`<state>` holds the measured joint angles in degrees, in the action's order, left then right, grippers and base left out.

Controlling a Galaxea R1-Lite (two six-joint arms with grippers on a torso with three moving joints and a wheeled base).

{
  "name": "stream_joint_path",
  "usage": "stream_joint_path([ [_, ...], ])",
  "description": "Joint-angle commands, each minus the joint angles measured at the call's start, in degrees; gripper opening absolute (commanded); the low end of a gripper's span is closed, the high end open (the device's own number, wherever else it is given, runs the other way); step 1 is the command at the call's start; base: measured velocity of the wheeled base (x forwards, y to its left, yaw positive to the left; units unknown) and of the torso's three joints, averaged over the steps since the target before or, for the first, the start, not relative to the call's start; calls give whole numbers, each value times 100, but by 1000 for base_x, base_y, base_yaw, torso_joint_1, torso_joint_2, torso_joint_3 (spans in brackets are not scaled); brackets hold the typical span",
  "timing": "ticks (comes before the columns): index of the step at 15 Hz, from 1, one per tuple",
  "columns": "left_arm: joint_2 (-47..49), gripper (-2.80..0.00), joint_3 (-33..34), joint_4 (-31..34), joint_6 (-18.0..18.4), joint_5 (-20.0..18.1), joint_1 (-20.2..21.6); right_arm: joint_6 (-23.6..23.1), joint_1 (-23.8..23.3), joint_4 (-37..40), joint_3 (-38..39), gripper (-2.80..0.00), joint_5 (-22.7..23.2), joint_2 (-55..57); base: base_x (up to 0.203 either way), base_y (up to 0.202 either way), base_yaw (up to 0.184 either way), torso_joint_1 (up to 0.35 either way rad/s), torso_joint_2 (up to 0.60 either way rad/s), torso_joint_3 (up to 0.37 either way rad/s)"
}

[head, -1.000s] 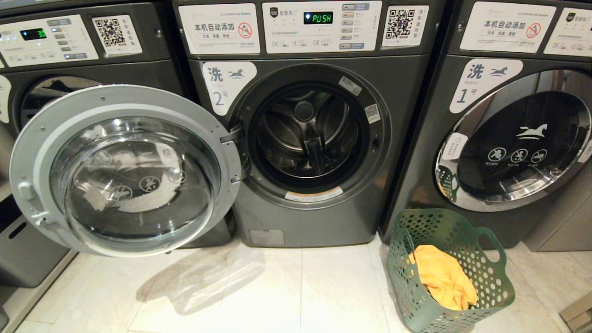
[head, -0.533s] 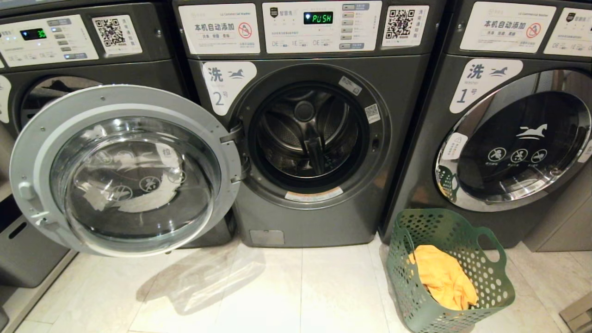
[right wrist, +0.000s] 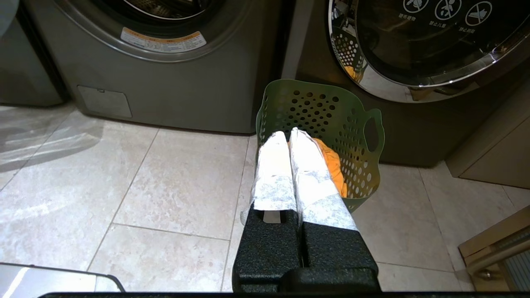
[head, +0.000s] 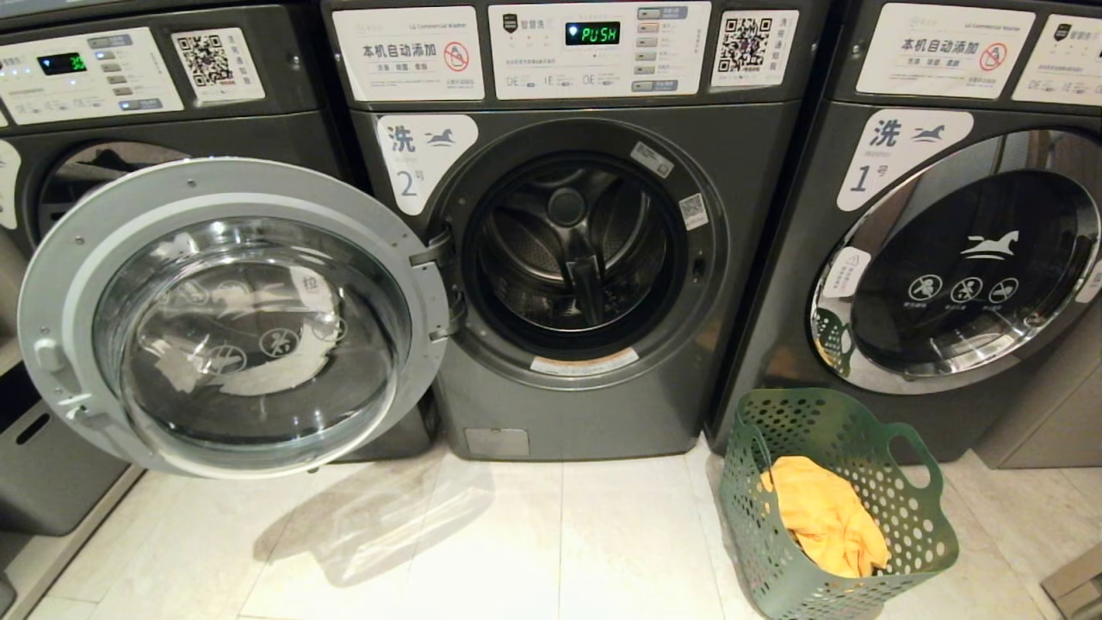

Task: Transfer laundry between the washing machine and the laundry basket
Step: Close the washing machine door with the left hand

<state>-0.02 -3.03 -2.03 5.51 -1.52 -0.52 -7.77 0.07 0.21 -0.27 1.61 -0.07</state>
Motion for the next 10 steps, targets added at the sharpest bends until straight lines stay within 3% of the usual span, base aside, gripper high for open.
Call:
stream_joint_path([
  [1, 5, -280, -423, 60, 11, -33, 0, -21, 1, -3, 9, -280, 23, 7, 0, 0, 0, 0, 0, 0],
  [4, 381, -280, -1882, 898, 18, -53, 1, -30, 1, 14, 0, -280, 32, 7, 0, 0, 0, 0, 0, 0],
  [7, 1823, -280, -3053, 1368, -16, 155, 1, -14, 1, 9, 0, -280, 23, 7, 0, 0, 0, 0, 0, 0],
  [10, 3662, -280, -4231, 1476, -616, 376, 2, -22, 1, 25, -8, -280, 33, 7, 0, 0, 0, 0, 0, 0],
])
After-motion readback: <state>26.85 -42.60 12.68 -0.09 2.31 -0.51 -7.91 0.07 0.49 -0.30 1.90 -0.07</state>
